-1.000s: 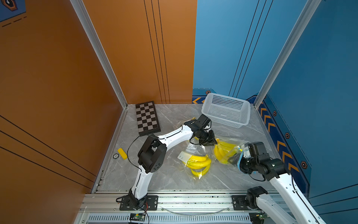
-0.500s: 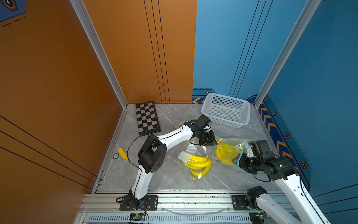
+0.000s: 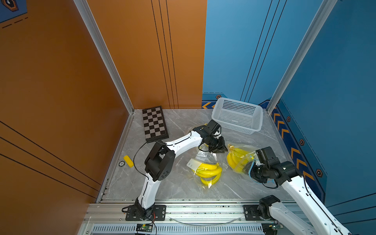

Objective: Open the zip-top bag and take out the banana
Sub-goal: Pick up the banana from the zipper food storage bag.

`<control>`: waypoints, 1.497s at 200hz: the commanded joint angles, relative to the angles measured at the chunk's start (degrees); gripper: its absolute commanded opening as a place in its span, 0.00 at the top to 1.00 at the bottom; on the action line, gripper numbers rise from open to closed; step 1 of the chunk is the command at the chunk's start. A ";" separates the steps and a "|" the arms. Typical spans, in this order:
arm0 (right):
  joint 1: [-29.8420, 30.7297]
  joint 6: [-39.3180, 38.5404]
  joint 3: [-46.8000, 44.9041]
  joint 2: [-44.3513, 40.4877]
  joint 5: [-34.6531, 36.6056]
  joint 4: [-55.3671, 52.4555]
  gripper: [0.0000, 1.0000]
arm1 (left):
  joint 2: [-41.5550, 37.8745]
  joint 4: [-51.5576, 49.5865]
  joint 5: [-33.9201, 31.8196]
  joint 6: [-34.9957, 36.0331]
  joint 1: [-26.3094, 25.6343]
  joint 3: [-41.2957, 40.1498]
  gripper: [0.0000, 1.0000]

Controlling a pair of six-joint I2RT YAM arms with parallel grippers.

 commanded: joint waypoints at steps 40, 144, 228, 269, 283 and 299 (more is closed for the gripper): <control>0.04 2.26 -5.33 1.58 0.75 7.15 0.48 | 1.20 -0.82 0.71 1.53 1.19 -0.18 0.74; -0.84 1.65 -5.47 1.87 -0.63 6.36 0.48 | 7.56 -0.90 2.77 -0.75 2.26 14.15 0.23; -0.93 1.38 -5.89 2.47 -0.80 6.60 0.48 | 13.40 -10.09 3.75 6.92 -0.93 17.16 0.45; -0.84 1.30 -6.91 3.17 -1.46 7.67 0.55 | 13.18 -10.13 3.18 7.04 -1.35 16.72 0.52; -0.82 1.21 -7.27 3.35 -1.47 7.98 0.59 | 13.29 -10.13 3.05 6.96 -1.58 16.69 0.52; -0.93 0.95 -7.77 3.36 -1.15 8.10 0.59 | 13.27 -10.13 2.83 6.95 -1.89 16.43 0.52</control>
